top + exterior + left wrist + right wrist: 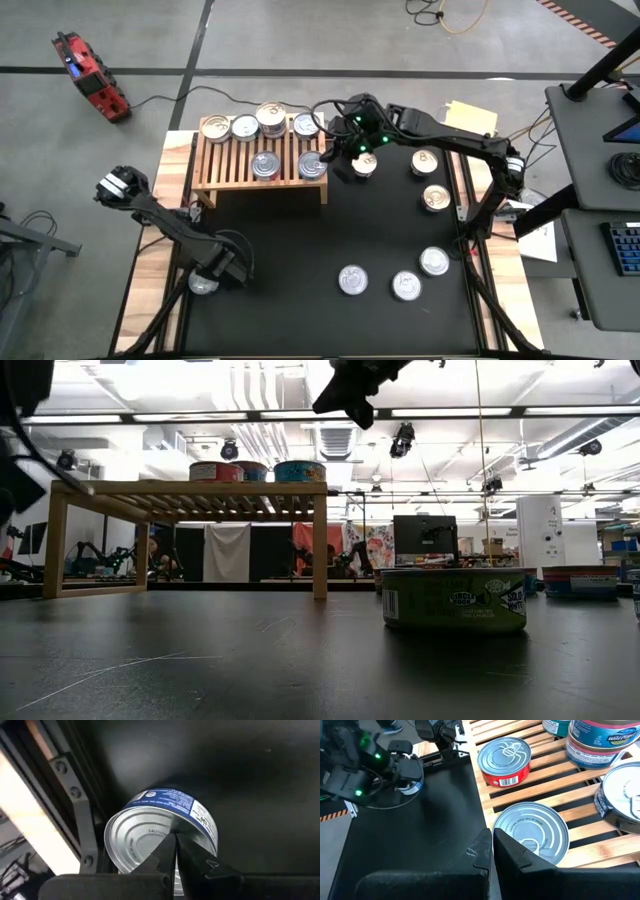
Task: Stack canned seafood by type on shelf
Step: Stack the blue tuna can on top of the other blue tuna can on the shelf
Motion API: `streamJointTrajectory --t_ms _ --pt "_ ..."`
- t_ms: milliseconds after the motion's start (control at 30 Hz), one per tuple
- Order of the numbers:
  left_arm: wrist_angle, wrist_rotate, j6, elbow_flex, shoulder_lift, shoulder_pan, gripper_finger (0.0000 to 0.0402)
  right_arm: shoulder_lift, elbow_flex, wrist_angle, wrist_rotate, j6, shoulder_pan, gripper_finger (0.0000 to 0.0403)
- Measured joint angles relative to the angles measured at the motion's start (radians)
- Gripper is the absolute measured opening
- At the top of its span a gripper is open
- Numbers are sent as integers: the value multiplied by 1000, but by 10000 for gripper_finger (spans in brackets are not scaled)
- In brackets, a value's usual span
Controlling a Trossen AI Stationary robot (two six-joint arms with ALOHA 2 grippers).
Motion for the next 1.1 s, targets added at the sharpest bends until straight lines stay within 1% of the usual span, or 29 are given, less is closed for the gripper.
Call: streamJointTrajectory --t_ms 133,233,467,667,767,867,967,1100 --pt "21 9 0 -4 26 2 0 0 0 0 0 0 5 9" --pt "31 -13 5 24 33 0 0 0 0 0 0 0 6 9" --pt "93 -179 33 86 35 0 0 0 0 0 0 0 6 9" --pt "243 -314 94 91 39 10 0 0 0 -4 0 6 10 9" --pt "332 -353 169 92 58 31 0 0 0 -5 -1 6 17 9" --pt "428 -359 271 94 92 64 0 0 0 -6 -3 7 22 9" --pt "484 -378 348 107 125 102 0 0 0 -8 -3 8 27 9" --pt "546 -429 542 136 152 158 0 -1 0 -28 -3 34 32 9"
